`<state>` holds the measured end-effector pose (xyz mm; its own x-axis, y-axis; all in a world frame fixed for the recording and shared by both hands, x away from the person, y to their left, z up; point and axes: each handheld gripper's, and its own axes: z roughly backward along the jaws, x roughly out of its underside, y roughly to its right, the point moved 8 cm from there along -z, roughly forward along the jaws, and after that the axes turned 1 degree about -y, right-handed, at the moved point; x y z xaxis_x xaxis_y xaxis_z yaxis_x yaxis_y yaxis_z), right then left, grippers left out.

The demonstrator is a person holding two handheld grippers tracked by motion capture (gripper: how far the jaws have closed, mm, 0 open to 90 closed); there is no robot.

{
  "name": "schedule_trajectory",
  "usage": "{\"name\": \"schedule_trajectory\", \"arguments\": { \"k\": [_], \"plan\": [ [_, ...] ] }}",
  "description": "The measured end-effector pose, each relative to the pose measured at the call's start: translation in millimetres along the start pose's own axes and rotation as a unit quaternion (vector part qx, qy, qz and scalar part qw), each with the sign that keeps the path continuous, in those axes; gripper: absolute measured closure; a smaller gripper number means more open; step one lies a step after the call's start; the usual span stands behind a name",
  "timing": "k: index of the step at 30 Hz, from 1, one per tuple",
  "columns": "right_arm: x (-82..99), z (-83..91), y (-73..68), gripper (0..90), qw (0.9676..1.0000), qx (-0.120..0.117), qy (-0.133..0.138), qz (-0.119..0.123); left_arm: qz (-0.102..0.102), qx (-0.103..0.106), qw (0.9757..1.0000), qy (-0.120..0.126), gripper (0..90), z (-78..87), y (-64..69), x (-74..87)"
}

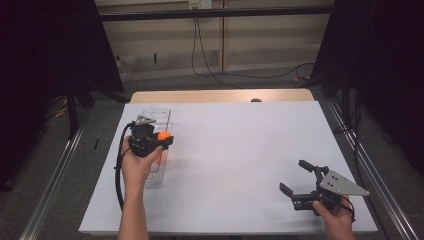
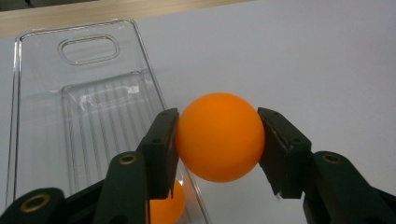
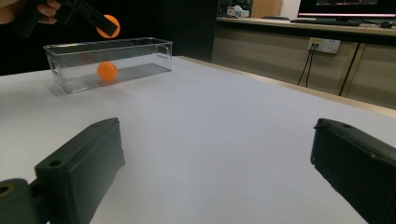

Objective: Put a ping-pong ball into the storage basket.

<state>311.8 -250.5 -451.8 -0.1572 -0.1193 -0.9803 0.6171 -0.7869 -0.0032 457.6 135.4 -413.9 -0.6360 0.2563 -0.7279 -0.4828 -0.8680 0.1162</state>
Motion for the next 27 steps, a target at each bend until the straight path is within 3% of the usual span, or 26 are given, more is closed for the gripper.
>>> {"name": "schedule_trajectory", "arguments": {
  "k": [27],
  "plan": [
    [0.0, -0.2, -0.1, 1.9, 1.0000, 0.000, 0.000, 0.000, 0.004, -0.014, 0.9999, 0.002, 51.0, 6.1, -13.0, 2.5]
  ]
}}
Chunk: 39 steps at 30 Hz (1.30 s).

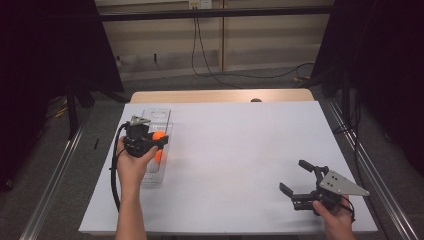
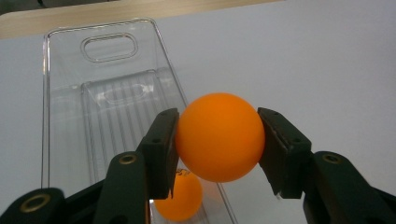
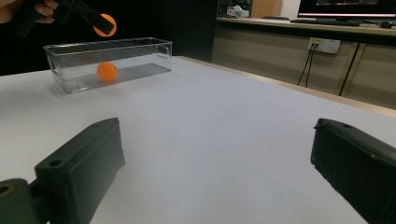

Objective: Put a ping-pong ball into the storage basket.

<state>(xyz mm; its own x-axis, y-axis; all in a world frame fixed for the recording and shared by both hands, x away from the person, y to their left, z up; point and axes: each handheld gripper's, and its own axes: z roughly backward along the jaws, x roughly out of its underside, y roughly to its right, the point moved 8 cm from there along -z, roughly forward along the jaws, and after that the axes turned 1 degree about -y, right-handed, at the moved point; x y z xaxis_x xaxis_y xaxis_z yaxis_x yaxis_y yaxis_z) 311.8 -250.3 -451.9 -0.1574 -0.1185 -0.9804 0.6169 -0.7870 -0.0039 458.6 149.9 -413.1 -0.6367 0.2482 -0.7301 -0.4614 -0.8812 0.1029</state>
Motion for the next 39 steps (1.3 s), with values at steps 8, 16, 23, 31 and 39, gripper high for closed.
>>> {"name": "schedule_trajectory", "arguments": {
  "k": [8, 16, 23, 31, 39],
  "plan": [
    [-0.2, 0.0, -0.1, 2.0, 1.0000, 0.000, 0.001, 0.000, 0.003, -0.001, 1.0000, -0.001, 50.9, 0.8, -3.2, 0.9],
    [-0.3, 0.1, -0.1, 2.0, 1.0000, -0.001, 0.001, 0.000, 0.005, -0.005, 1.0000, -0.002, 50.9, 0.0, -5.6, 2.1],
    [-0.3, 0.2, -0.1, 2.0, 1.0000, -0.001, 0.001, 0.000, 0.005, -0.010, 0.9999, -0.003, 50.9, 0.0, -8.1, 3.2],
    [-0.4, 0.3, -0.2, 2.0, 1.0000, -0.001, 0.002, 0.000, 0.009, -0.014, 0.9999, 0.000, 50.9, 0.4, -10.5, 3.9],
    [-0.3, 0.2, -0.2, 2.0, 1.0000, -0.001, 0.001, 0.000, 0.010, -0.019, 0.9998, -0.002, 50.9, 0.3, -13.4, 5.1]
  ]
}}
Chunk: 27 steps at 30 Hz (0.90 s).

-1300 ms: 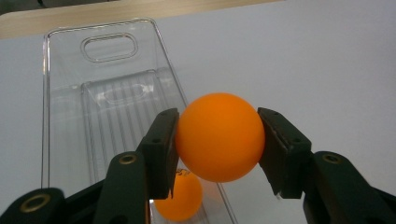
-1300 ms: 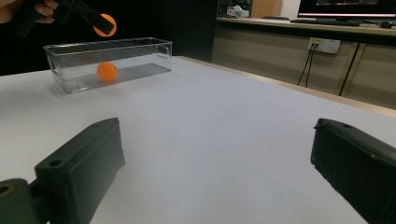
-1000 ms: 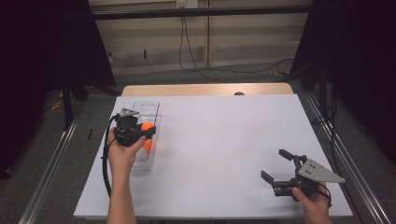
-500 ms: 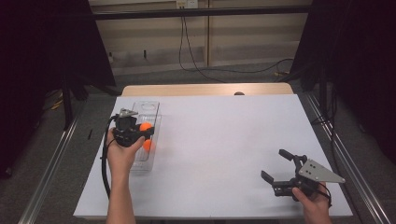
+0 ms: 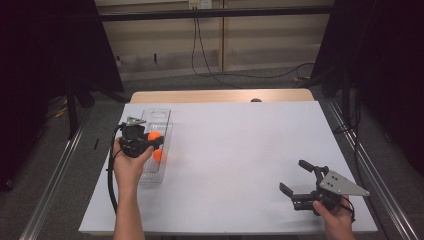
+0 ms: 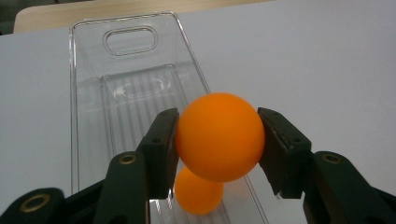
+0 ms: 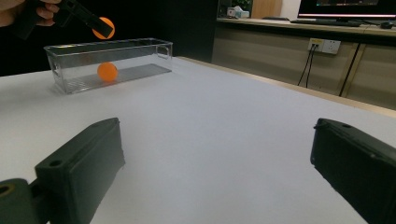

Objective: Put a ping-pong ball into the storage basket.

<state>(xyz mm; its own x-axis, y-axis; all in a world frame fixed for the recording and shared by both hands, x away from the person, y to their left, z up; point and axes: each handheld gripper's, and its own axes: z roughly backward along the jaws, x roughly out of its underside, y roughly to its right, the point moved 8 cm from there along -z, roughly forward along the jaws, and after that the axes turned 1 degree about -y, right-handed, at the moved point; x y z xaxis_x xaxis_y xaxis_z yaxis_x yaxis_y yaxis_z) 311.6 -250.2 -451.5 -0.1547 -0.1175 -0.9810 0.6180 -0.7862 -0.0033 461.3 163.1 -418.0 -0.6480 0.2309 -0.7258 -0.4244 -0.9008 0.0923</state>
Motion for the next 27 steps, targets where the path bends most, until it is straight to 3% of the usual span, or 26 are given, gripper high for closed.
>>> {"name": "schedule_trajectory", "arguments": {
  "k": [27],
  "plan": [
    [-0.1, 0.2, -0.2, 2.0, 1.0000, -0.001, 0.000, 0.000, 0.006, -0.013, 0.9999, -0.002, 50.9, -2.3, -10.2, 5.6]
  ]
}}
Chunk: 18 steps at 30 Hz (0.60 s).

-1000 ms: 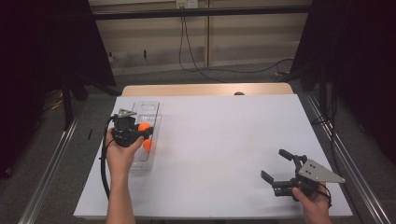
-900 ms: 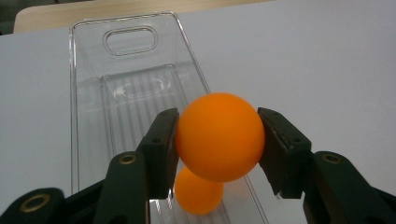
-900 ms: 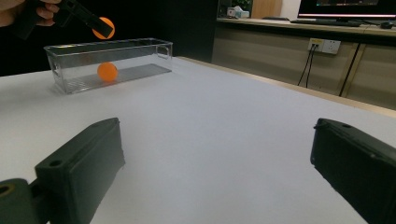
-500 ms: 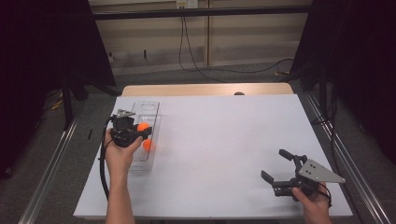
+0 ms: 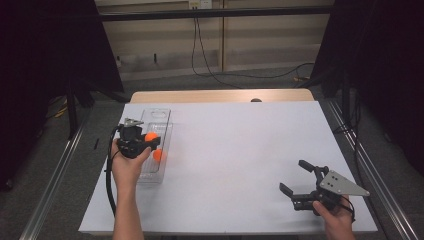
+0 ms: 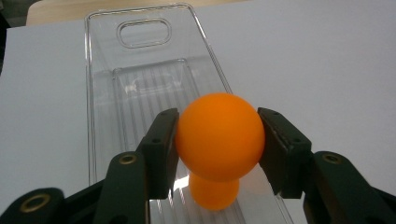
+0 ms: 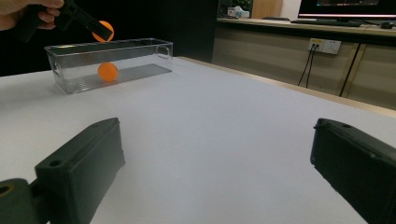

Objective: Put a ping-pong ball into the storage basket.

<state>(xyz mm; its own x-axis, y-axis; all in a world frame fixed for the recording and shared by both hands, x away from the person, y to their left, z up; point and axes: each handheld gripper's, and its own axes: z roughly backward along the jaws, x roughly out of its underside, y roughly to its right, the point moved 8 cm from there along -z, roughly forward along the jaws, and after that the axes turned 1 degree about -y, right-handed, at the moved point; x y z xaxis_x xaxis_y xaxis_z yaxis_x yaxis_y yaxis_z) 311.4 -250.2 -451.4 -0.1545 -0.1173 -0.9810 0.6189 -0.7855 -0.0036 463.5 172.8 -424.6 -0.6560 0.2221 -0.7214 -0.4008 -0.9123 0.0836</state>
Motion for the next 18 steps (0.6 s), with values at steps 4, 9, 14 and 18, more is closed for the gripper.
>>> {"name": "schedule_trajectory", "arguments": {
  "k": [4, 9, 14, 18],
  "plan": [
    [0.1, -0.1, 0.2, 2.0, 1.0000, 0.000, 0.000, 0.000, 0.000, -0.004, 1.0000, 0.000, 50.9, -0.1, -1.6, 0.7],
    [0.1, 0.1, 0.2, 2.0, 1.0000, 0.000, 0.000, 0.000, 0.003, -0.005, 1.0000, -0.006, 50.9, -2.0, -3.3, 3.2],
    [0.0, 0.0, -0.1, 2.0, 1.0000, -0.001, 0.000, 0.000, 0.003, -0.007, 0.9999, -0.009, 50.9, -3.5, -4.5, 4.6],
    [-0.1, 0.1, 0.1, 2.0, 1.0000, 0.000, 0.001, 0.000, 0.006, -0.008, 0.9999, -0.013, 50.9, -5.4, -5.9, 6.6]
  ]
}}
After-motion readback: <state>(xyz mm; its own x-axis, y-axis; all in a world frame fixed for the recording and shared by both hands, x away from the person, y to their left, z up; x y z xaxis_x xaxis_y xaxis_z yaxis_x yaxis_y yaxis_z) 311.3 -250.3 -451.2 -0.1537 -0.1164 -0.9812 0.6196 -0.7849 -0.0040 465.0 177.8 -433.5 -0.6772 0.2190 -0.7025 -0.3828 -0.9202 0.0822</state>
